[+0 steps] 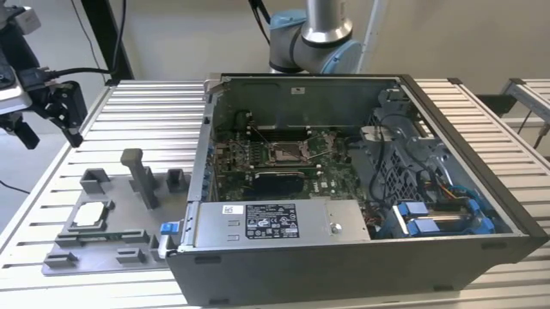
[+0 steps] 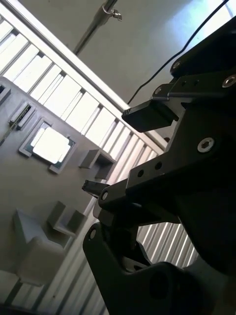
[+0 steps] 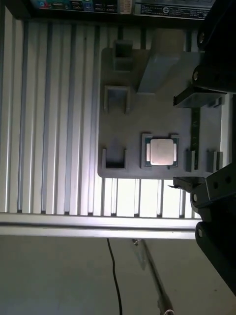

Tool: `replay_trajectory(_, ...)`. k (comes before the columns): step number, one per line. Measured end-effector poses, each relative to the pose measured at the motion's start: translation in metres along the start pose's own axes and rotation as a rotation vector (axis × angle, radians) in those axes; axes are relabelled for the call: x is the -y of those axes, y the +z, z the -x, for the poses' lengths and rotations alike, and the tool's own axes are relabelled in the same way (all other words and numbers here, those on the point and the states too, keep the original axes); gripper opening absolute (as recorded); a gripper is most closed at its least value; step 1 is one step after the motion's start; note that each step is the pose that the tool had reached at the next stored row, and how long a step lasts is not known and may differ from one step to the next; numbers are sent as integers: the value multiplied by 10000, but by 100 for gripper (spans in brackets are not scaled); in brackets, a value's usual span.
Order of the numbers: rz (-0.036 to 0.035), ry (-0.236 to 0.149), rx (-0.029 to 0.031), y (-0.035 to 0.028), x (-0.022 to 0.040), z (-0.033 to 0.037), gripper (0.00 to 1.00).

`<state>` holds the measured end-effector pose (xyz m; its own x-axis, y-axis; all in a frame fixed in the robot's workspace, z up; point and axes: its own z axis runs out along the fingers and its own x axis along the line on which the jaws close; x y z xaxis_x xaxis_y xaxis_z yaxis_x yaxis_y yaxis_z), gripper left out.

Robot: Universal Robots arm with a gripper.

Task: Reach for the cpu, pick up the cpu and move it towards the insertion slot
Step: 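Pick up the cpu and move it towards the insertion slot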

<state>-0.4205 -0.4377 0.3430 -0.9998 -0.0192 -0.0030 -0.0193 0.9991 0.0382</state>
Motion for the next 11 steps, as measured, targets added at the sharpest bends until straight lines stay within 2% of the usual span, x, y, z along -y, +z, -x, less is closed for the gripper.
replay_trajectory(7,0,0,1,22,1,0,100)
replay_trajectory(11,-11,0,0,70,3,0,100)
